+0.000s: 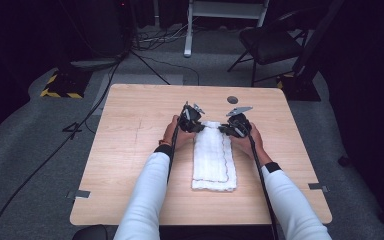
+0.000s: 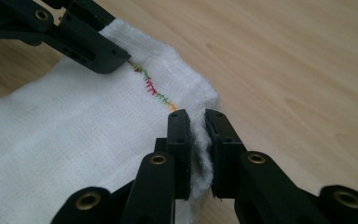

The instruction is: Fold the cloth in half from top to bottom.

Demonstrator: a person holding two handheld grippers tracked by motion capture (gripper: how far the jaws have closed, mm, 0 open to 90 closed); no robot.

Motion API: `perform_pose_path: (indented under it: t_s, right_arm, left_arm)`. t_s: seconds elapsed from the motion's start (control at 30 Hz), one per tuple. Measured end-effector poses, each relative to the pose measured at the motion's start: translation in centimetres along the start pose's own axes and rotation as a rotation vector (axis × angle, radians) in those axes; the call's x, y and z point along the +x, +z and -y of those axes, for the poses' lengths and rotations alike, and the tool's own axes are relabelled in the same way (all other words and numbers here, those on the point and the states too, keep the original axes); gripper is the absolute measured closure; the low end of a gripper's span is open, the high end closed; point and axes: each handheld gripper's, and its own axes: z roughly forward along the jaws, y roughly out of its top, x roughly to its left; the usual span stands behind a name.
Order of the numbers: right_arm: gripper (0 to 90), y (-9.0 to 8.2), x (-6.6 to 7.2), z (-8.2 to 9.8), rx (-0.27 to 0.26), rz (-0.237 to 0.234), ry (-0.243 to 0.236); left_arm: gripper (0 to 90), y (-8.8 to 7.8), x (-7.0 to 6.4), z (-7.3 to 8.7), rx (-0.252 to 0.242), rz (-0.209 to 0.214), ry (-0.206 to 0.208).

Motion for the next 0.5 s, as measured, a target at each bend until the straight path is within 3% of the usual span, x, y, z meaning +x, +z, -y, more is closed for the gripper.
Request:
perform_pose_path:
  t_s: [0.17,0.5]
  right_arm:
    - [81.0,-1.4,-0.2,-1.3,-0.053,0.042,-0.011]
    - [81.2,-4.2,0.1,-3.2,-0.122,0.092,-0.067]
  left_arm:
    - [80.1,-1.3,-0.1,-1.5,-0.048,-0.038,0.024]
    - [80.1,-4.1,-0.4,-3.1,-0.121,-0.056,0.077]
